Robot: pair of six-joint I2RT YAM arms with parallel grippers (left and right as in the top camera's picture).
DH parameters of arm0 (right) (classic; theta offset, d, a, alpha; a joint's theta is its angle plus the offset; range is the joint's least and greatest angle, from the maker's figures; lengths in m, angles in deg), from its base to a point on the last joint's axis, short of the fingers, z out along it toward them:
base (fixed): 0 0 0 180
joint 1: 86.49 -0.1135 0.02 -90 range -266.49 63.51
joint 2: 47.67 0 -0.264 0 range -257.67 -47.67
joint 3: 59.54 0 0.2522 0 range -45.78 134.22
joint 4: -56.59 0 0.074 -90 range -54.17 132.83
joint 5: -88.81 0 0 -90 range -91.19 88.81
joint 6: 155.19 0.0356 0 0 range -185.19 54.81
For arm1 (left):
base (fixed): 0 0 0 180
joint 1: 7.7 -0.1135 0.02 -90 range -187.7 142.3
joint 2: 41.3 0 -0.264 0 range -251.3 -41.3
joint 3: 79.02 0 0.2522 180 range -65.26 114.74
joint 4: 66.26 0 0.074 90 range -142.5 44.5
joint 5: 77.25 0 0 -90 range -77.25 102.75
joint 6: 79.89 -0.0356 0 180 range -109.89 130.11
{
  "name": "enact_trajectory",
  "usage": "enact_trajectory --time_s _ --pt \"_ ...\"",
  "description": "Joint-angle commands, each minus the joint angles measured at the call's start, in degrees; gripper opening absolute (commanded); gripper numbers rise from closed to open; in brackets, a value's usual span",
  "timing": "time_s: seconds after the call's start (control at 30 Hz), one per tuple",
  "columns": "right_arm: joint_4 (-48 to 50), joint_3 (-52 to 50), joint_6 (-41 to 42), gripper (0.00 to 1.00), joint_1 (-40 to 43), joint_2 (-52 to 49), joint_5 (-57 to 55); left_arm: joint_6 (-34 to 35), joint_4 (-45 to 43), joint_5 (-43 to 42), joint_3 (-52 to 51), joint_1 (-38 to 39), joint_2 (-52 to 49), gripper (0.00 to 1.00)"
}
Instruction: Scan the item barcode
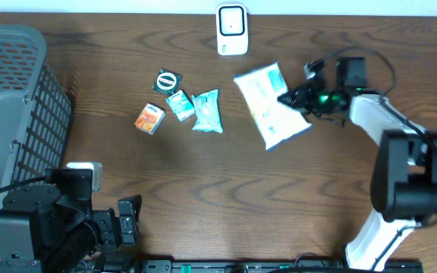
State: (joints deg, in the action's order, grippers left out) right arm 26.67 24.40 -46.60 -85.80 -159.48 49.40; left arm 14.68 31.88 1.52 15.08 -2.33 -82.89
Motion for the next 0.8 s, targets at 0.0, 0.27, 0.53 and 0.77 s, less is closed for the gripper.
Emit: enact_trajectory --time_s 0.0,0.27,0.53,0.77 --pt "2.6 0.3 4.2 0.01 -0.3 6.4 6.0 0.4 0.0 0.6 0.1 0.0 -0.1 0.98" --pt "21.4 0.3 17.3 0.01 -1.2 13.7 4.3 0.4 0.0 0.6 0.1 0.0 -0.1 0.98" --pt "33.4 0.3 32.0 0.01 -4.0 14.7 -0.3 0.4 0.0 0.6 0.1 0.0 -0.1 0.98" --pt "33.3 0.3 33.7 0.01 -7.0 14.7 -2.8 0.4 0.0 0.6 0.1 0.0 -0.1 0.98"
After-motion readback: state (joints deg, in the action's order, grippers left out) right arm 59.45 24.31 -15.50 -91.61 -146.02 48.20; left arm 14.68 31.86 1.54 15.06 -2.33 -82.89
